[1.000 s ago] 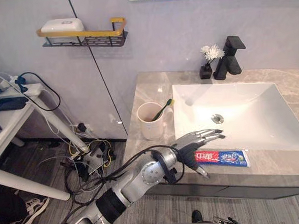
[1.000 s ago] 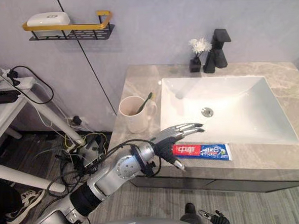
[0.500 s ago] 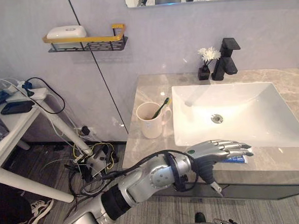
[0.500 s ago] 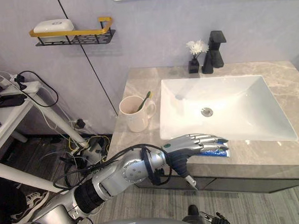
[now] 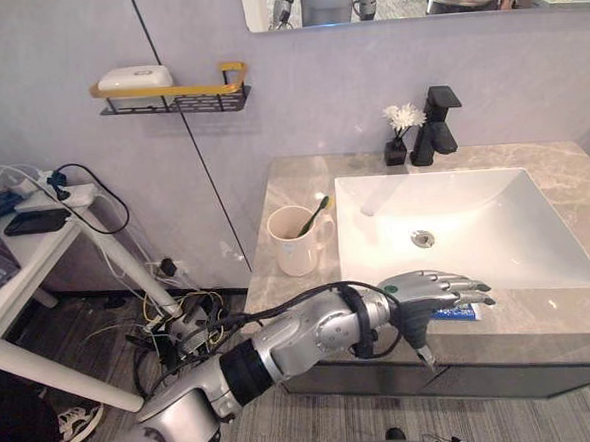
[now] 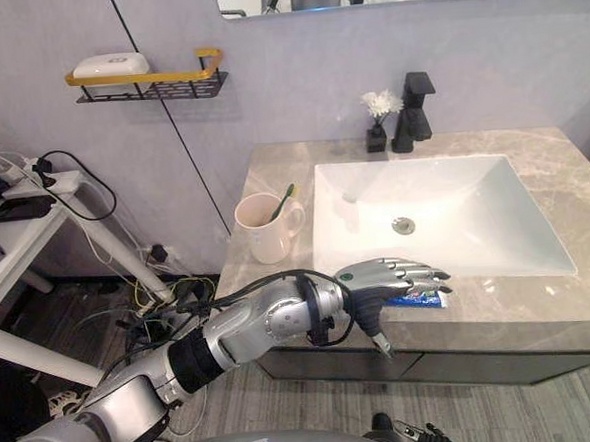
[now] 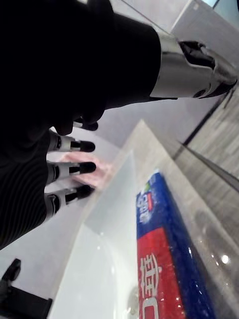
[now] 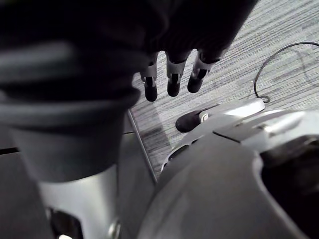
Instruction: Organize washtable
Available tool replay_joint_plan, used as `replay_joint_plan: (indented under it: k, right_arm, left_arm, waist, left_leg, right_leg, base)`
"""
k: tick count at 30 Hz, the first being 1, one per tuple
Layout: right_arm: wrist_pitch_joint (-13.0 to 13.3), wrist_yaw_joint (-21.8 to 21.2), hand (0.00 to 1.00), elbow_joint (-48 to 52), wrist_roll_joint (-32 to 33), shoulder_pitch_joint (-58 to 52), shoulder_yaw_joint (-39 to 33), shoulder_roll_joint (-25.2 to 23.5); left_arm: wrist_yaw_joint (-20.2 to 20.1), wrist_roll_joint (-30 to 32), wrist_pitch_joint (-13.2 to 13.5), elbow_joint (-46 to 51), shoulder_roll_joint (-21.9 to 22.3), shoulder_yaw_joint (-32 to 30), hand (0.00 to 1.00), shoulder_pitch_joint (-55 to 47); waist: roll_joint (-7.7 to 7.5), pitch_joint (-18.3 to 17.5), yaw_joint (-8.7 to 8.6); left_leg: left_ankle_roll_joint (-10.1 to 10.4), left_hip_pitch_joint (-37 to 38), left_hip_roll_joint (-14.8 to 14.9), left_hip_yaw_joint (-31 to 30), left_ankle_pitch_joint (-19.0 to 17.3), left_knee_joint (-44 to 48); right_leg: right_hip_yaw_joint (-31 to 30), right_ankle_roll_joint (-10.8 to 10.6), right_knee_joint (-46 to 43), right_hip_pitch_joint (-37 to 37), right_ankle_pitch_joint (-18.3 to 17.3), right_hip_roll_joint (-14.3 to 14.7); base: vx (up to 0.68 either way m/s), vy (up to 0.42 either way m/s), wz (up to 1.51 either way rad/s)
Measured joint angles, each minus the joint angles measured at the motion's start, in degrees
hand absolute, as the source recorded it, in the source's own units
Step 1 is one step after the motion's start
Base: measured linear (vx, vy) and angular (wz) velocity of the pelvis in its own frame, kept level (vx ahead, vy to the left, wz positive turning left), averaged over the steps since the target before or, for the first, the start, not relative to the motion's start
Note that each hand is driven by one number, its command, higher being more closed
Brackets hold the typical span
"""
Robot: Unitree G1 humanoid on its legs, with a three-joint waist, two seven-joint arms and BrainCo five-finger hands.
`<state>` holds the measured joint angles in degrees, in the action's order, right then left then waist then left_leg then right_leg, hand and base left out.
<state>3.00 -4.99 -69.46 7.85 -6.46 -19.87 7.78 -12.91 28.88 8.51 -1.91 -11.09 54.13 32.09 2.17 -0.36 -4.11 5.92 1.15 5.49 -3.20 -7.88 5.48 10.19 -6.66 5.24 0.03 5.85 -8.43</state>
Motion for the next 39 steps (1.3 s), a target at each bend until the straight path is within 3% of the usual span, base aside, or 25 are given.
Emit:
replay_joint_plan:
  k: [9, 17, 36, 37, 39]
  right_arm:
    - [-0.28, 0.06, 0.0, 0.12, 0.01, 0.13, -0.23, -0.01]
    - [-1.15, 0.04, 0.0, 0.35, 0.01, 1.4, -0.71, -0.05]
    - [-1.22, -0.01, 0.0, 2.01, -0.04, 3.12, -0.69, -1.1]
    - [-1.22, -0.04, 0.0, 2.01, -0.05, 3.13, -0.67, -1.13]
    - [-1.22, -0.04, 0.0, 2.01, -0.05, 3.12, -0.55, -1.13]
  left_arm:
    - [1.17, 4.28, -1.5, -4.96, 2.27, -0.05, 0.0, 4.16]
    - [1.2, 6.39, -2.56, -13.38, 1.68, -1.88, 0.0, 3.02]
    - [1.12, 5.21, -3.6, -13.56, -0.6, -7.16, 0.0, 0.98]
    - [1.12, 5.2, -3.6, -13.47, -0.62, -7.18, 1.0, 0.88]
    - [1.08, 5.19, -3.6, -12.53, -0.77, -7.19, 1.0, 0.44]
  waist:
    - [-0.05, 0.01, -0.1]
    - [-0.31, 0.35, -0.1]
    - [-1.48, 3.65, -0.14]
    - [-1.49, 3.66, -0.14]
    - [-1.48, 3.66, -0.15]
  left_leg:
    - [0.0, 0.03, 0.0, 0.09, 0.0, -0.05]
    - [0.05, 1.5, 0.04, 0.54, 0.03, -0.69]
    - [0.09, 3.2, 0.17, 0.59, 0.06, -2.51]
    - [0.09, 3.2, 0.16, 0.58, 0.06, -2.5]
    - [0.09, 3.18, 0.16, 0.57, 0.06, -2.47]
  right_leg:
    - [-0.06, -0.01, 0.0, -0.08, 0.02, 0.0]
    - [-0.22, 0.01, 0.43, 0.32, 0.37, 0.04]
    - [0.19, -0.04, 0.43, 1.14, -0.21, 0.12]
    - [0.2, -0.04, 0.43, 1.15, -0.21, 0.1]
    - [0.21, -0.01, 0.43, 1.15, -0.23, 0.11]
  base:
    - [0.0, 0.0, 0.0]
    - [0.01, 0.002, -0.04]
    - [0.02, 0.001, 0.0]
    - [0.0, 0.0, 0.0]
    - [0.0, 0.0, 0.0]
